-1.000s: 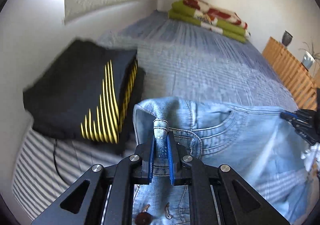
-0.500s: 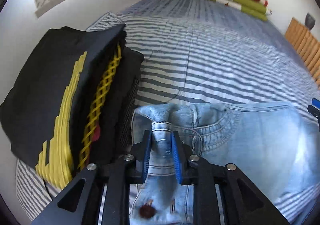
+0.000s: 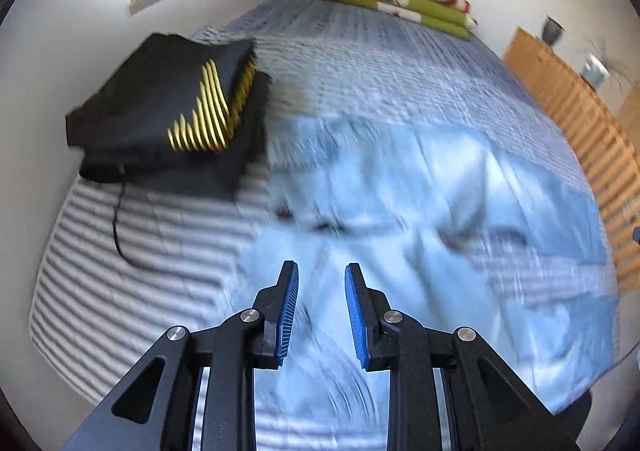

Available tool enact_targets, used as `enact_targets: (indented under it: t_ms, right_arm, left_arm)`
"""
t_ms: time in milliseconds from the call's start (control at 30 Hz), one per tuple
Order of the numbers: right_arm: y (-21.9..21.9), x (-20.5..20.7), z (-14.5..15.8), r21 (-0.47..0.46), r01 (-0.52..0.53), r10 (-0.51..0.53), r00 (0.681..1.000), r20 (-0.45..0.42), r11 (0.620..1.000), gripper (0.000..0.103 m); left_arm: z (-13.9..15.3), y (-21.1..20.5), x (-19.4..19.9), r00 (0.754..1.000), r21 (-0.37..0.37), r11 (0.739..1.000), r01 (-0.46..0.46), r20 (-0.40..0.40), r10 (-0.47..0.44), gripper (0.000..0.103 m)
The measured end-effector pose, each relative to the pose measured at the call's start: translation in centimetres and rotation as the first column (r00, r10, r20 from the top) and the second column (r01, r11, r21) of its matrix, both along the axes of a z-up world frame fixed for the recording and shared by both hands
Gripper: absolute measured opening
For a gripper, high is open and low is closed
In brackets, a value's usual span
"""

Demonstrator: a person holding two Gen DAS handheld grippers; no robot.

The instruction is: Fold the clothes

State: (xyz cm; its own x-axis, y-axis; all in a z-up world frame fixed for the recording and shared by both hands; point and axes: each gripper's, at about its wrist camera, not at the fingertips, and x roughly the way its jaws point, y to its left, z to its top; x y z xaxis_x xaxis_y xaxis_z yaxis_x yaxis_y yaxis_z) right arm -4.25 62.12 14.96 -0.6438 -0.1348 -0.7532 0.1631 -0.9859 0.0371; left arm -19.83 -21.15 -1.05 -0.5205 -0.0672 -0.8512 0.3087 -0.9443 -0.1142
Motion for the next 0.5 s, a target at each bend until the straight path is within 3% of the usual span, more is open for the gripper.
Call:
enact_targets:
  t_ms: [100, 200, 367, 433, 500]
  right_arm:
    - [4.8, 5.7, -1.6, 0.022, 0.122, -0.123, 0.992, 0.037, 0.992, 0.029]
    - [9.8, 10.6, -3.6, -0.011, 0.263, -0.261, 0.960, 0.103, 0.965, 0.029]
    - [17.7, 16.4, -7.7, 0.000, 0.481, -0.472, 0.860, 0.191, 0.877, 0.031]
    - [20.4, 18.3, -9.5, 0.012, 0.559, -0.546, 0.806, 0.230, 0.829, 0.031]
    - [22.4, 20.4, -10.9, -0.028, 0.608, -0.581, 0.770, 0.263, 0.793, 0.031]
  left_arm:
    - [-1.2, 4.3, 2.7, 0.996, 0.042, 0.996, 0.085, 0.007, -0.085, 0.026]
    - [-2.9, 10.0, 3.7, 0.980, 0.053, 0.980, 0.194, 0.036, -0.196, 0.027]
    - [-6.1, 19.1, 3.8, 0.913, 0.076, 0.916, 0.393, 0.081, -0.399, 0.035]
    - [-6.8, 21.7, 3.6, 0.897, 0.058, 0.902, 0.427, 0.098, -0.431, 0.035]
    - [-7.1, 23.4, 3.2, 0.882, 0.090, 0.888, 0.451, 0.103, -0.459, 0.035]
